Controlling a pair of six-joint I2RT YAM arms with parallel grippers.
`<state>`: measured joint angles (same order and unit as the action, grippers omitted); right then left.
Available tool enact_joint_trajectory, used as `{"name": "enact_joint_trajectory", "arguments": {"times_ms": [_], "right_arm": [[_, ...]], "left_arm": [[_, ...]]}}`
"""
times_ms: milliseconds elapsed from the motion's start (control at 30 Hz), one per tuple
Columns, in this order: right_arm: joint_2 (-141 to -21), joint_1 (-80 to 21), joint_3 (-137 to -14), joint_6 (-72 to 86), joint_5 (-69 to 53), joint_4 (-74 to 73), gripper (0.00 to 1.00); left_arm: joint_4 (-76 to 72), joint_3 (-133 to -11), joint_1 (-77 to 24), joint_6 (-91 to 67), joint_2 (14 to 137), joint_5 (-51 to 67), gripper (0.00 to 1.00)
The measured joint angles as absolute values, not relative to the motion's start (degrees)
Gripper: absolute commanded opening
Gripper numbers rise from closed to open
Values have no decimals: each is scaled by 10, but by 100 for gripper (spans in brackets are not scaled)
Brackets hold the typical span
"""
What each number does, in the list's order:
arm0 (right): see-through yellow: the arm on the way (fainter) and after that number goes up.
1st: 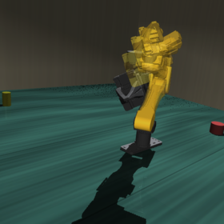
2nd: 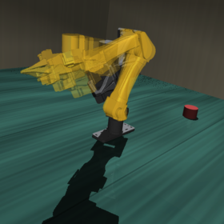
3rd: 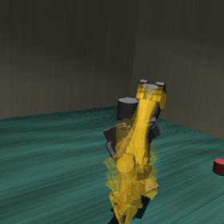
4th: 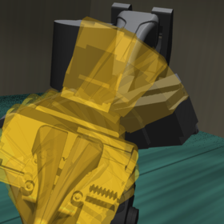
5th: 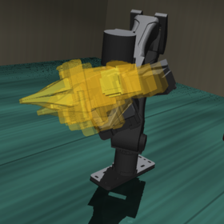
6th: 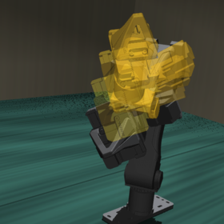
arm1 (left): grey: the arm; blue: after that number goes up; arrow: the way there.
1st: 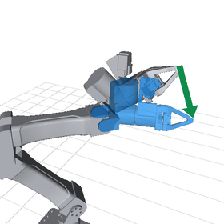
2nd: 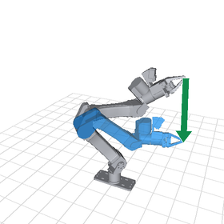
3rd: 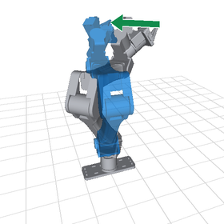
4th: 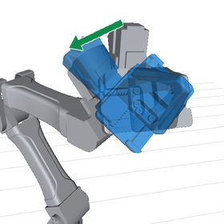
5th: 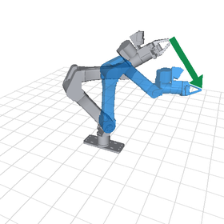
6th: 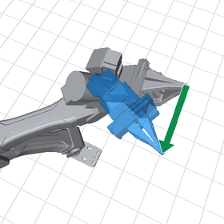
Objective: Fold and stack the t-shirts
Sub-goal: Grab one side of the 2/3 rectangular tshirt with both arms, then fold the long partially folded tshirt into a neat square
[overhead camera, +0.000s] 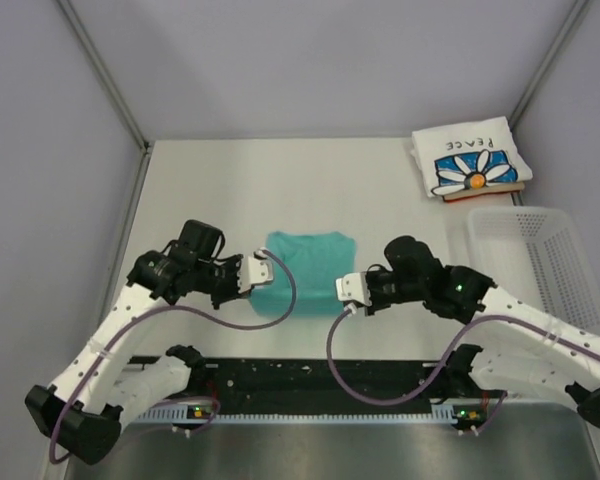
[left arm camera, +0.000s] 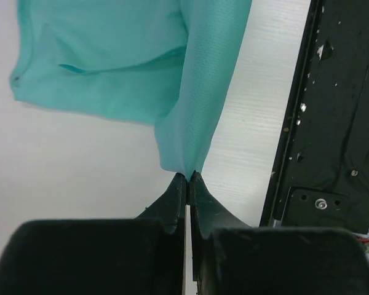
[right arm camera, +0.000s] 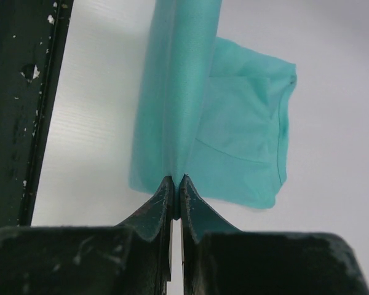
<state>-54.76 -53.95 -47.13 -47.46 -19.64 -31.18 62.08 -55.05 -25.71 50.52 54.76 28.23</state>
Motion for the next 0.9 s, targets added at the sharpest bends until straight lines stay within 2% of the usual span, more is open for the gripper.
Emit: {"name": "enact_joint_trajectory", "arguments": {"times_ms": [100, 200, 500, 900], "right_arm": [[-545, -504, -471, -448, -220, -311, 0], [-582, -436, -474, -411, -242, -293, 0], [-759, -307, -502, -298, -285, -173, 0], [-983, -253, -628, -263, -286, -127, 0]], "left_arm": [[622, -569, -257, 475, 548, 294, 0], [608, -605, -256, 438, 602, 286, 0], [529, -711, -197, 367, 851, 230, 0], [454, -801, -166, 348, 1052, 210, 0]]}}
